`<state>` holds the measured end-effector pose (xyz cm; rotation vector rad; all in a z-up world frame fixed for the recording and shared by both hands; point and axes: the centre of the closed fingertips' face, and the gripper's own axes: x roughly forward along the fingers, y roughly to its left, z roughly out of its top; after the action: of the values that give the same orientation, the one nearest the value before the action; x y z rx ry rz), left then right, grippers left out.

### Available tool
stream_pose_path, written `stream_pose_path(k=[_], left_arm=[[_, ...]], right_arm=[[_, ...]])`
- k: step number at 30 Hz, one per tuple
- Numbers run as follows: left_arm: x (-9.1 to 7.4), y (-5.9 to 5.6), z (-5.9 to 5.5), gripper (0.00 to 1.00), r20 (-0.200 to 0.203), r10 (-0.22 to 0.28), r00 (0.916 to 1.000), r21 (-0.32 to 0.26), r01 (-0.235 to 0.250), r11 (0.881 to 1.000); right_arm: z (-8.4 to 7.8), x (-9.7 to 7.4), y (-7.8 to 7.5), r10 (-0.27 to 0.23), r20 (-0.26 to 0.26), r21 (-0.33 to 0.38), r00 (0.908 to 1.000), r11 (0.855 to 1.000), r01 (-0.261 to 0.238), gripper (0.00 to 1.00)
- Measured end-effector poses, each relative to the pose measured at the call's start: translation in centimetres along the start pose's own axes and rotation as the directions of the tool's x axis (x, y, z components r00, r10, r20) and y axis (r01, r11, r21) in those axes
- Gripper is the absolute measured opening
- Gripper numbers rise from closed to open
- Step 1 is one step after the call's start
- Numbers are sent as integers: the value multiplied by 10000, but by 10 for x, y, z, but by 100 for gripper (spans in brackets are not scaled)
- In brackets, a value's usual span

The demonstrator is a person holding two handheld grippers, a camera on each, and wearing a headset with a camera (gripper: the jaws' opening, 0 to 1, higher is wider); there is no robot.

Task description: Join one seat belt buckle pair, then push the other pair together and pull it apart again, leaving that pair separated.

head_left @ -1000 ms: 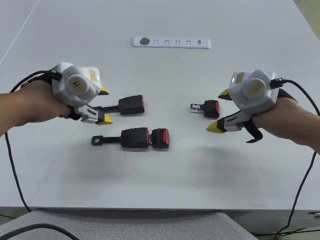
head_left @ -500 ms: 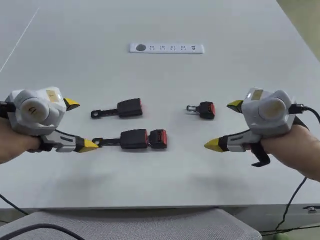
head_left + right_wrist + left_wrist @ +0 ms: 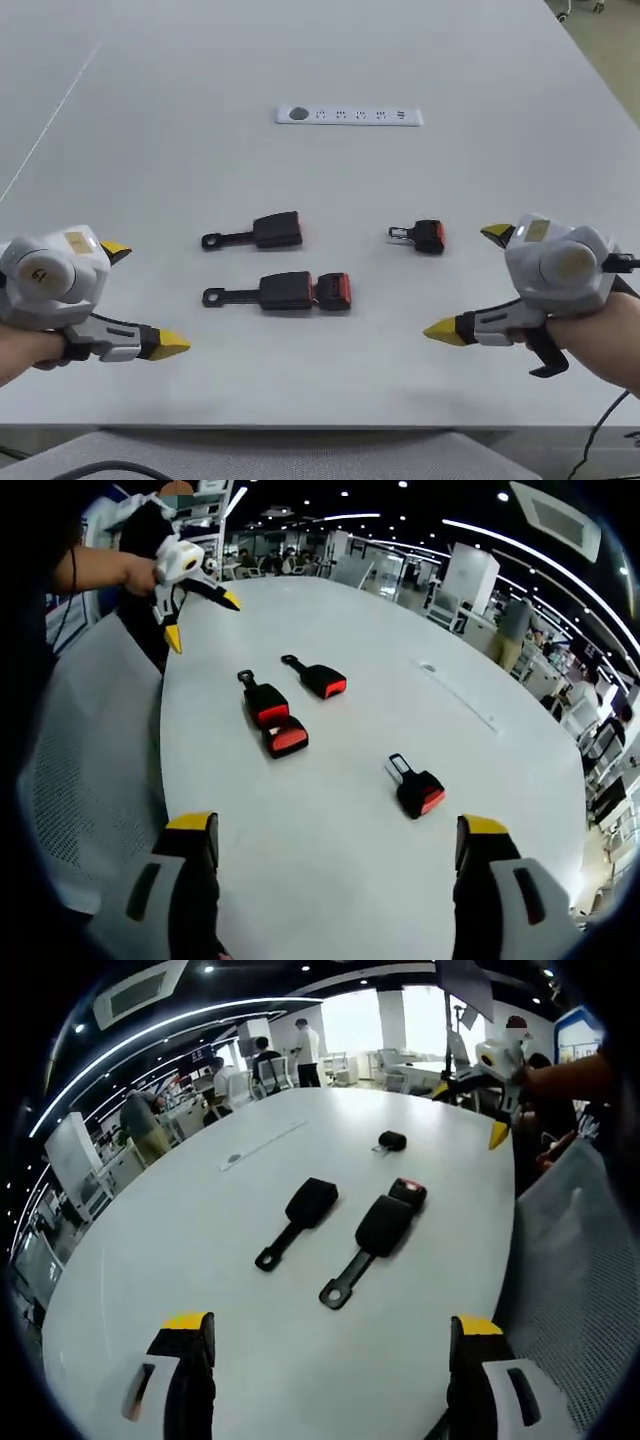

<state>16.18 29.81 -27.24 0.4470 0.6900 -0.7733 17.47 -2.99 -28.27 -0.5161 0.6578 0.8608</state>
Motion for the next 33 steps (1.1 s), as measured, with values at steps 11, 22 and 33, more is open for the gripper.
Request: stream_pose_path(k=[11, 22, 33], left_arm=[[-10, -8, -3, 100, -155, 224, 9996, 88, -223, 9997], [-16, -3, -9, 100, 182, 681, 9975, -809, -664, 9945], [-10, -7, -10, 100, 230, 514, 9984, -827, -494, 9953]], right_arm=[[-6, 7, 0, -121, 17, 230, 9999, 9997, 121, 100], [4, 4, 0, -350, 421, 719, 9985, 9969, 319, 100], [6, 3, 3, -443, 532, 870, 9976, 9954, 396, 100]])
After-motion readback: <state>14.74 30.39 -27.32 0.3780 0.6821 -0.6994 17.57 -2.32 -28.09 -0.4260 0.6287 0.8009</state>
